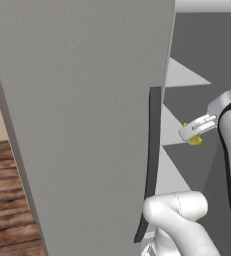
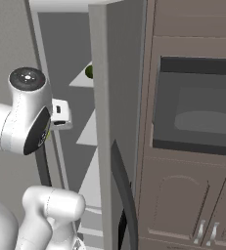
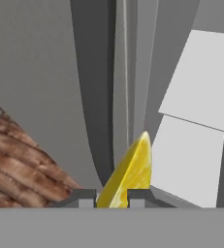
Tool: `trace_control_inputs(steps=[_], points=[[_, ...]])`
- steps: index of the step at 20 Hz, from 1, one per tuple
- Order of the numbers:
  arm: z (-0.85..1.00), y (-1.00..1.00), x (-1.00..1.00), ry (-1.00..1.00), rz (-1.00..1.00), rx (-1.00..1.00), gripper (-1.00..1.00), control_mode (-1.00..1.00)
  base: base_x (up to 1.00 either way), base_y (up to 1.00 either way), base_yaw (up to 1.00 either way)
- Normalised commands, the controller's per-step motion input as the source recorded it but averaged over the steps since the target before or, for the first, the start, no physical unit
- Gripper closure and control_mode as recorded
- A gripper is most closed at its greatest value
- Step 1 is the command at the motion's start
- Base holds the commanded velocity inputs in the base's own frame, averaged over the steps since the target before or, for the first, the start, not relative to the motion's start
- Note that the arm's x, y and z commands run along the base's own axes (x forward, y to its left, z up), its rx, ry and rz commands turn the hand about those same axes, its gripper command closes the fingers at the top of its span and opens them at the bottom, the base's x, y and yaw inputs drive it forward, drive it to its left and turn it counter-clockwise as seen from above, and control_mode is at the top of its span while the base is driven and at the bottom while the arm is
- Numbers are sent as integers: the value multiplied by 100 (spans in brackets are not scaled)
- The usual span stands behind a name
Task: Take the lemon wedge and lime out of the freezer and place them in the tupperware container on the counter. Then put the tupperware containing the vegetables back in the freezer.
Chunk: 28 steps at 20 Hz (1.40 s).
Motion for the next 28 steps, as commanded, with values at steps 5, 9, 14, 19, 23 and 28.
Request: trace_control_inputs(steps=[5, 9, 14, 19, 23, 28], points=[[0, 0, 0, 0, 0, 0, 100, 100, -61, 55, -31], [0, 0, 0, 0, 0, 0, 100, 100, -73, 39, -73], [0, 0, 0, 0, 0, 0, 100, 100, -97, 19, -62], [0, 0, 0, 0, 0, 0, 100, 100, -82, 1, -80], [0, 0, 0, 0, 0, 0, 100, 100, -78, 0, -82], [0, 0, 0, 0, 0, 0, 100, 100, -80, 0, -81]])
